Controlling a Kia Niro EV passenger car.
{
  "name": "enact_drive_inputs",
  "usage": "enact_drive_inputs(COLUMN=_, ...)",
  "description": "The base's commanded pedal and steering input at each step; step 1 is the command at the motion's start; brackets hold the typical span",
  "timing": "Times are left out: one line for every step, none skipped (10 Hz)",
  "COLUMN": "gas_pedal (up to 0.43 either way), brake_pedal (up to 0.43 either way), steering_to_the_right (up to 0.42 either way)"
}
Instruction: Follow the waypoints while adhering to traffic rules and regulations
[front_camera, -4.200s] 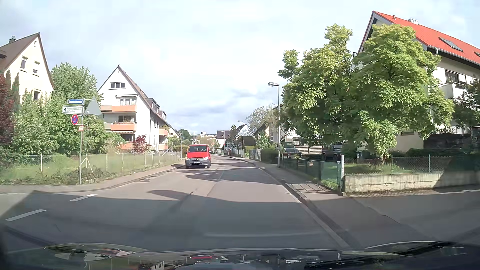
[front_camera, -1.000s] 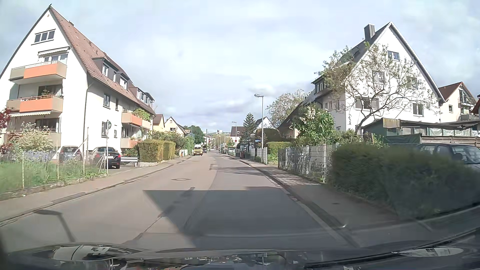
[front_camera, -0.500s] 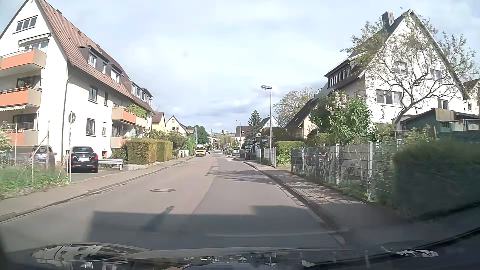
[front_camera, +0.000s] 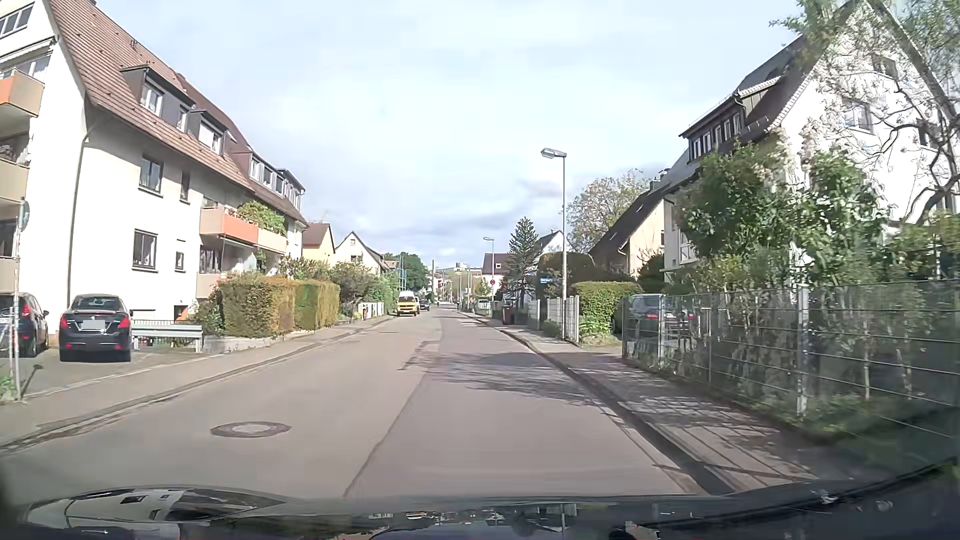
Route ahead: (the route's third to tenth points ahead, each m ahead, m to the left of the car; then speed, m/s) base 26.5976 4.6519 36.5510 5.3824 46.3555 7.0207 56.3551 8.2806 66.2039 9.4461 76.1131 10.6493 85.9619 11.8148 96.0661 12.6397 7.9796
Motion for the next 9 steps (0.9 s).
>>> enact_drive_inputs(gas_pedal=0.087, brake_pedal=0.000, steering_to_the_right=-0.022)
enact_drive_inputs(gas_pedal=0.087, brake_pedal=0.000, steering_to_the_right=-0.021)
enact_drive_inputs(gas_pedal=0.087, brake_pedal=0.000, steering_to_the_right=-0.021)
enact_drive_inputs(gas_pedal=0.087, brake_pedal=0.000, steering_to_the_right=-0.020)
enact_drive_inputs(gas_pedal=0.087, brake_pedal=0.000, steering_to_the_right=-0.019)
enact_drive_inputs(gas_pedal=0.087, brake_pedal=0.000, steering_to_the_right=-0.019)
enact_drive_inputs(gas_pedal=0.087, brake_pedal=0.000, steering_to_the_right=-0.018)
enact_drive_inputs(gas_pedal=0.079, brake_pedal=0.000, steering_to_the_right=-0.018)
enact_drive_inputs(gas_pedal=0.079, brake_pedal=0.000, steering_to_the_right=-0.018)
